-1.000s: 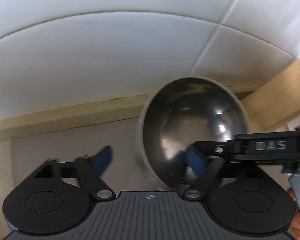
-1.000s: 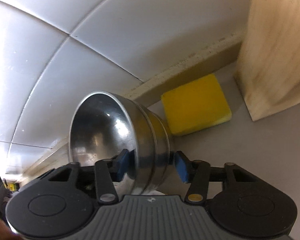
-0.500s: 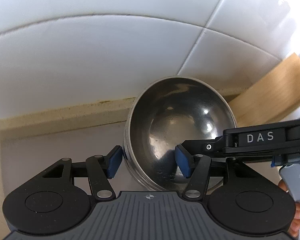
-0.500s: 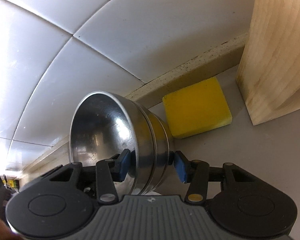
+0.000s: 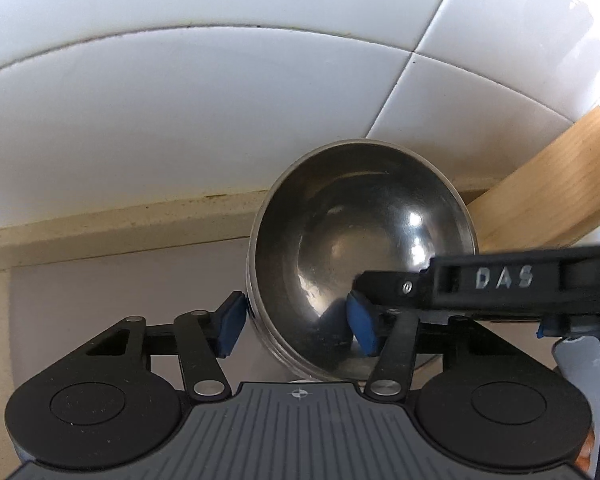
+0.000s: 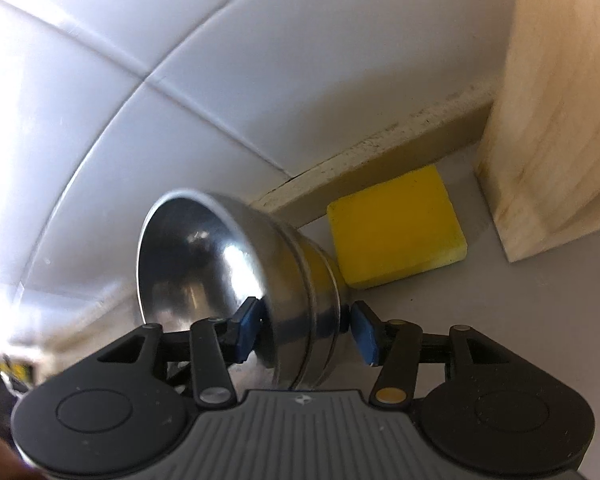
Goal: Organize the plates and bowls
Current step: 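Lift the stacked steel bowls with both grippers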
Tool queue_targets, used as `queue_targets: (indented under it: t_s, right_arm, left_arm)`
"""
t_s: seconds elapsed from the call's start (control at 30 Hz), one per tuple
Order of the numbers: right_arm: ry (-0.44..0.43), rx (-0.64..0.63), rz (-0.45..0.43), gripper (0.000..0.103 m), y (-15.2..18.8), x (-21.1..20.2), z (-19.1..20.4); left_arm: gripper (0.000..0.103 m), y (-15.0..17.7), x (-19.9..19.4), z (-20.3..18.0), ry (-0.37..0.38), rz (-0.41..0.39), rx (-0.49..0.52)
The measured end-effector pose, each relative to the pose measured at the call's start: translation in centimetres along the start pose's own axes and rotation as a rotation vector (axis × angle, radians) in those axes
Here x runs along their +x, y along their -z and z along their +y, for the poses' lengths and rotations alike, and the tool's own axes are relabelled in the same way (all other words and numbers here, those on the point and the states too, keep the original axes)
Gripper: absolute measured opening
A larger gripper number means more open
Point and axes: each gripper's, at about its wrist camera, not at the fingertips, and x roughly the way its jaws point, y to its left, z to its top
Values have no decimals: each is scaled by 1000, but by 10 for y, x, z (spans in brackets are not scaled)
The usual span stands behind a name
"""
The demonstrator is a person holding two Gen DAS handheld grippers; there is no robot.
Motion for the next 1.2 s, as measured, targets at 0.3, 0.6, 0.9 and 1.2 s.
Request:
queue_targets:
  t_s: [0.3, 0.6, 0.9, 1.2]
  right_arm:
    - [-34, -20, 11, 30, 4, -11, 1]
    - [-12, -27, 19, 27, 13, -4, 2]
    - [-68, 25, 4, 33, 7, 2, -14]
    - [-30, -95, -54, 20, 26, -21, 5]
  left_arm:
    - [53, 10, -14, 2, -23, -17, 4]
    - [55, 22, -11, 5, -31, -26, 35]
    - [52, 9, -5, 31, 14, -15, -42]
    - [51, 23, -33, 16, -55, -80, 67]
